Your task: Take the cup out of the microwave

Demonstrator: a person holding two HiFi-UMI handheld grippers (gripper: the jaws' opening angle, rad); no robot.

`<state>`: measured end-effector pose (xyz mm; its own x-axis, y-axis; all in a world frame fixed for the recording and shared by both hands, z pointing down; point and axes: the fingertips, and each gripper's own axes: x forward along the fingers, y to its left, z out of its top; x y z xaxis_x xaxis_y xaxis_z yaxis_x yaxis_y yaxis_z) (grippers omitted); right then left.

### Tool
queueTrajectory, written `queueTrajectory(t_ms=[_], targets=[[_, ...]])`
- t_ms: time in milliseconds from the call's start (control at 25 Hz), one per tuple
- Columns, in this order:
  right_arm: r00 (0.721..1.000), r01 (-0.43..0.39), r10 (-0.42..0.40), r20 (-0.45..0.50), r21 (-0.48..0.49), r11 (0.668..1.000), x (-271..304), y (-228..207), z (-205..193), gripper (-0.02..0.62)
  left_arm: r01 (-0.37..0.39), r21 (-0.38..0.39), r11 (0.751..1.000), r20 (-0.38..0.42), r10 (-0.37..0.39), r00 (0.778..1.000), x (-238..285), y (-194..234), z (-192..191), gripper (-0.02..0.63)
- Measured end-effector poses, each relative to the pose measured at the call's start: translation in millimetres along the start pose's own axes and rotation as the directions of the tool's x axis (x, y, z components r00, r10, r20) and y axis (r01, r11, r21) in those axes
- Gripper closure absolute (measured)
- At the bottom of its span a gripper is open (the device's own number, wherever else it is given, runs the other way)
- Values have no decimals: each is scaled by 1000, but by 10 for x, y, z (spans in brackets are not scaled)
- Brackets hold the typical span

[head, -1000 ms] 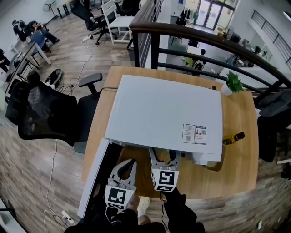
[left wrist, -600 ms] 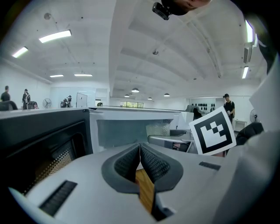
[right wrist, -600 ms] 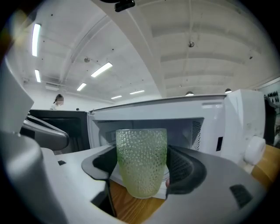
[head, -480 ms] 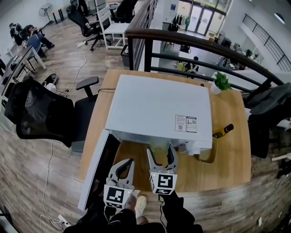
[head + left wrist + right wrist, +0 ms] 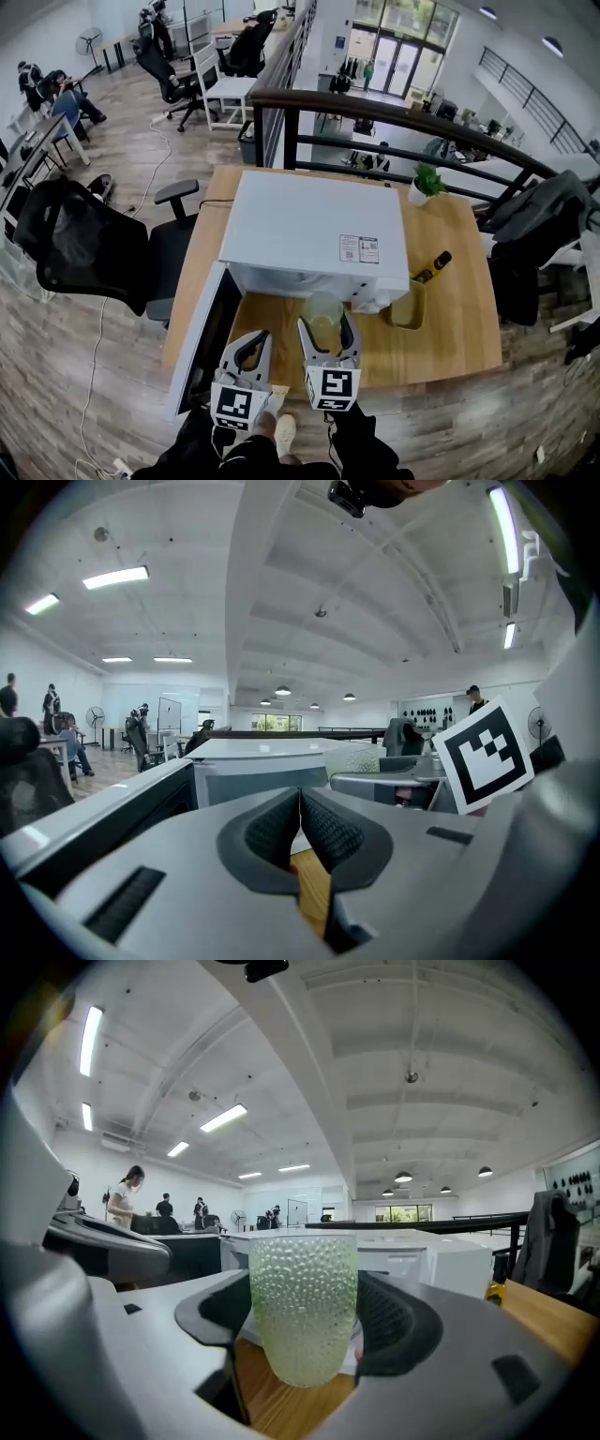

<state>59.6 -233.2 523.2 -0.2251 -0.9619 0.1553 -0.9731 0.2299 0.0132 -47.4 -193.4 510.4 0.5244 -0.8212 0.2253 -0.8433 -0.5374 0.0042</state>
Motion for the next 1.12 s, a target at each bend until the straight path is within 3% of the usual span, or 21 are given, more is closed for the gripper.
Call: queueTrajectory(t_ms=[600, 1120], targets=[[998, 15, -14, 58, -10, 1000, -1157, 119, 518, 230, 0, 70, 998, 73, -5, 997, -739, -337, 446, 581], [996, 64, -64, 63, -3, 998, -2020, -30, 414, 230, -7, 88, 996, 102, -2, 995, -1168, -590, 481, 581]])
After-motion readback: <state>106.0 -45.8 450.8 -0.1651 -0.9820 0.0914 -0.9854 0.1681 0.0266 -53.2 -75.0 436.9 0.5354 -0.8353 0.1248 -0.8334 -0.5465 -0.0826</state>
